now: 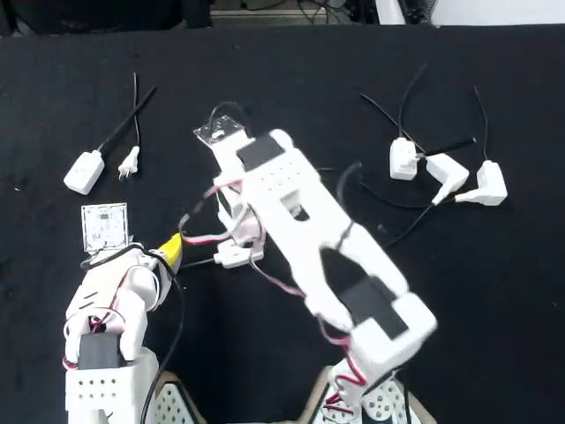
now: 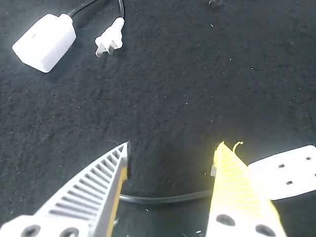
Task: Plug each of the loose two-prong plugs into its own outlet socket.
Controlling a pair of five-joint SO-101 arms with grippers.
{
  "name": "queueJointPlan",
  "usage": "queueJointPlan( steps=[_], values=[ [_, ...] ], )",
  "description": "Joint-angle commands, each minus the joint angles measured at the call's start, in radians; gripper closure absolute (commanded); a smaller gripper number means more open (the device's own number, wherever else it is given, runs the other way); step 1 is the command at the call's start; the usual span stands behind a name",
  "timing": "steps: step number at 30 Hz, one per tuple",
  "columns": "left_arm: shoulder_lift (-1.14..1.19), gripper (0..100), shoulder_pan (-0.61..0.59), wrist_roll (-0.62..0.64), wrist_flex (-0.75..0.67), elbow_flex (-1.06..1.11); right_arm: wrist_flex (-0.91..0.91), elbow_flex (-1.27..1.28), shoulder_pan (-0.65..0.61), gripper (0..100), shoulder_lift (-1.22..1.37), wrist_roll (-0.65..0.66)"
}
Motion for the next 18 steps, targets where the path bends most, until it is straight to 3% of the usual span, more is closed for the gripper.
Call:
queueJointPlan(
  steps=[1,7,18],
  values=[
    [-0.006,73,-0.01,0.003,-0.009,-0.015,0.1,-0.2,0.023,98.8,0.087,-0.032],
    [-0.006,73,-0.012,0.003,-0.009,-0.015,0.144,-0.321,0.026,98.8,0.194,-0.074],
    [-0.006,73,-0.013,0.003,-0.009,-0.015,0.144,-0.321,0.06,98.8,0.24,-0.072]
  ],
)
